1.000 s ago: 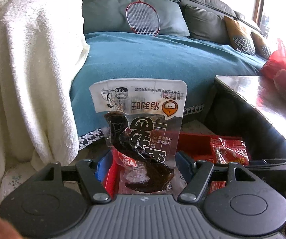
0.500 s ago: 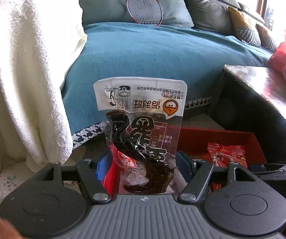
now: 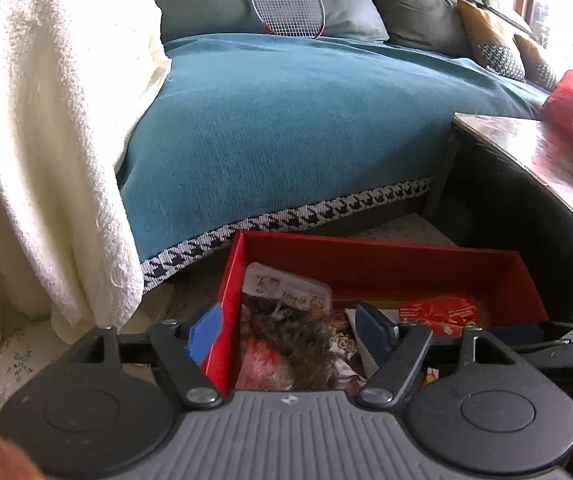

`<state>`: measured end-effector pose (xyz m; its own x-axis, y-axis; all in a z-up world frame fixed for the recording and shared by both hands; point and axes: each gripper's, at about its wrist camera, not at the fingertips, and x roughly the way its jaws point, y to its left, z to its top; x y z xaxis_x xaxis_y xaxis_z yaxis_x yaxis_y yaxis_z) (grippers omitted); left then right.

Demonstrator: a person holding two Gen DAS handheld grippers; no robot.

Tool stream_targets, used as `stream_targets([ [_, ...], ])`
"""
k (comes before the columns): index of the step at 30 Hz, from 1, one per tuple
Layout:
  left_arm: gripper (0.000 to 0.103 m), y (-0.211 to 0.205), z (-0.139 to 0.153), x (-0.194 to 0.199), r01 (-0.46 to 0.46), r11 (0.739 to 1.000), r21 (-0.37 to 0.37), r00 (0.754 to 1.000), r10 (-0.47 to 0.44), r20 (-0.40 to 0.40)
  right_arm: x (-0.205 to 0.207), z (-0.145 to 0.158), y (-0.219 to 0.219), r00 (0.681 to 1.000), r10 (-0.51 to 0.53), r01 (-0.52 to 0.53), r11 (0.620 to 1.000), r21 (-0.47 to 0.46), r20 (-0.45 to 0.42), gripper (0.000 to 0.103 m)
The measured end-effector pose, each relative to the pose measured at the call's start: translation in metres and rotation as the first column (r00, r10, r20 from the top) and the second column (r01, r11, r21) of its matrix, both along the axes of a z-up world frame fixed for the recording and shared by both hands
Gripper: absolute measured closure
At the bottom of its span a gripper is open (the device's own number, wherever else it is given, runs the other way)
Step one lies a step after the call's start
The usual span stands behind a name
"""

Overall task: Organize snacks
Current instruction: 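Lower the duck pouch and candy bag into the red box and open both tools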

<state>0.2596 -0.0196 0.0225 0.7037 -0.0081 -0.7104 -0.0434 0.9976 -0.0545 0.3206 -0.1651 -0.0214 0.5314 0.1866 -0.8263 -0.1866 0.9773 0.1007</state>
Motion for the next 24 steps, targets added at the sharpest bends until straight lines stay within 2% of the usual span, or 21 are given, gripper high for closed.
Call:
stream_targets([
  [24,0.034,-0.0046,-0.0011,-0.004,0.014,1.0,0.01,1.0,-0.014,-0.02,-0.0041,0.0061,-0.0031,1.0,-0.007,0.007,1.0,-0.019,0.012,0.015],
])
